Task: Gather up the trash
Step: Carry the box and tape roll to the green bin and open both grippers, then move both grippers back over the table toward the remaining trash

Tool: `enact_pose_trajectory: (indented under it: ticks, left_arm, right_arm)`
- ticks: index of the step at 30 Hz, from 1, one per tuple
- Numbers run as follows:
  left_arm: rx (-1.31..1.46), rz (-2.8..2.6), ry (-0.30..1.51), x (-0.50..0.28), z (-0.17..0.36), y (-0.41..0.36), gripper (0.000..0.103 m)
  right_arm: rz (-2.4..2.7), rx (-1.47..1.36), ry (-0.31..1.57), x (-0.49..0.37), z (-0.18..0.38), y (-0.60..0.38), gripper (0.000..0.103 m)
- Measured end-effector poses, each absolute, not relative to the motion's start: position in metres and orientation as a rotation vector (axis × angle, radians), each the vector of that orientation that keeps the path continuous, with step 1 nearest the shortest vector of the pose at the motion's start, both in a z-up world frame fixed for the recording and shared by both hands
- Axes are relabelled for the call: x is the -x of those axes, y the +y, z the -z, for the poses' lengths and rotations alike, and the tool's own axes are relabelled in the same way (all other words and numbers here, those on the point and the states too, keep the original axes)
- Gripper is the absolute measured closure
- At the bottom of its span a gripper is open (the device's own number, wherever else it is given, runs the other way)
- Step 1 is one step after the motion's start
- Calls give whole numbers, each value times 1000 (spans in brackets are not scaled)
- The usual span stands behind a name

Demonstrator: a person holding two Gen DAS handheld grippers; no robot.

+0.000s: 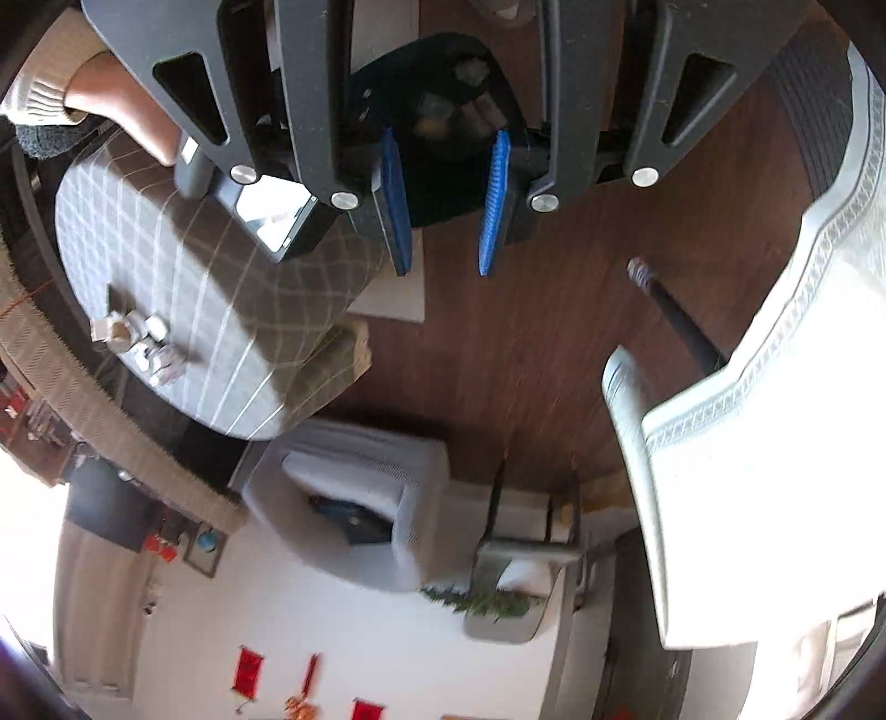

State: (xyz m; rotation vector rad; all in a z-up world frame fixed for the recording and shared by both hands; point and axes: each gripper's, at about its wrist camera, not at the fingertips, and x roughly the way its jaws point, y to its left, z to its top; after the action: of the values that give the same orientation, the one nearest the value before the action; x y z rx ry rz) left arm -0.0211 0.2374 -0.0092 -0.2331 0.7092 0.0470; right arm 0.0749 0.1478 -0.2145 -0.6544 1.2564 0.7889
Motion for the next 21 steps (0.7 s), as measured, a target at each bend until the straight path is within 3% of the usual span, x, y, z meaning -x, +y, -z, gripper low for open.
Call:
enact_pose_trajectory:
  ticks: [10, 21]
  left_arm:
    - [202, -52, 633, 12, -21, 228, 75]
    - [193, -66, 584, 3, -39, 219, 59]
  right_arm:
    - [-893, 566, 1183, -62, 170, 142, 60]
    - [-945, 450, 969, -57, 80, 106, 63]
